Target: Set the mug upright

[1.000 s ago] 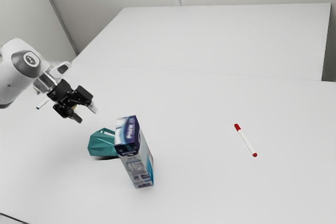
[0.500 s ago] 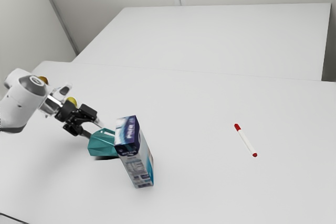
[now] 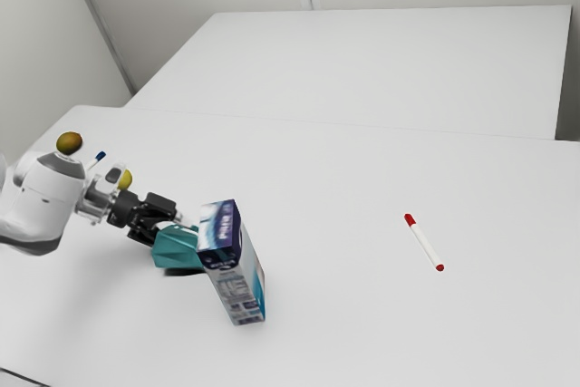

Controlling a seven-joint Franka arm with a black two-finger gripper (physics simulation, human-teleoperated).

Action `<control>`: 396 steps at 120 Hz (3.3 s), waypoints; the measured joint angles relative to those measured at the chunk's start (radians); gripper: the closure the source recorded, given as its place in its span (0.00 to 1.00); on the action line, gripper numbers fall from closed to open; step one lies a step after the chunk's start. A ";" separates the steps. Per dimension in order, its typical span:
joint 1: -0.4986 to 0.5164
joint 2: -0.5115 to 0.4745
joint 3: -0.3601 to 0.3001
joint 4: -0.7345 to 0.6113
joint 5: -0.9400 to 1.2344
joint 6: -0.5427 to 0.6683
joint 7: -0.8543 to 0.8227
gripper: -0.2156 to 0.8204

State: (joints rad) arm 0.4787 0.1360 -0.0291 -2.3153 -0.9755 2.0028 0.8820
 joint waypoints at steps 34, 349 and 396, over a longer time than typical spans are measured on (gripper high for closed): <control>0.000 0.000 0.000 -0.001 -0.025 -0.002 0.088 0.71; -0.364 -0.183 -0.081 0.070 1.038 0.188 -0.885 0.97; -0.370 -0.146 -0.082 0.059 1.040 0.245 -0.979 0.97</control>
State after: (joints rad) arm 0.1088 -0.0097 -0.1112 -2.2560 0.0642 2.2477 -0.0974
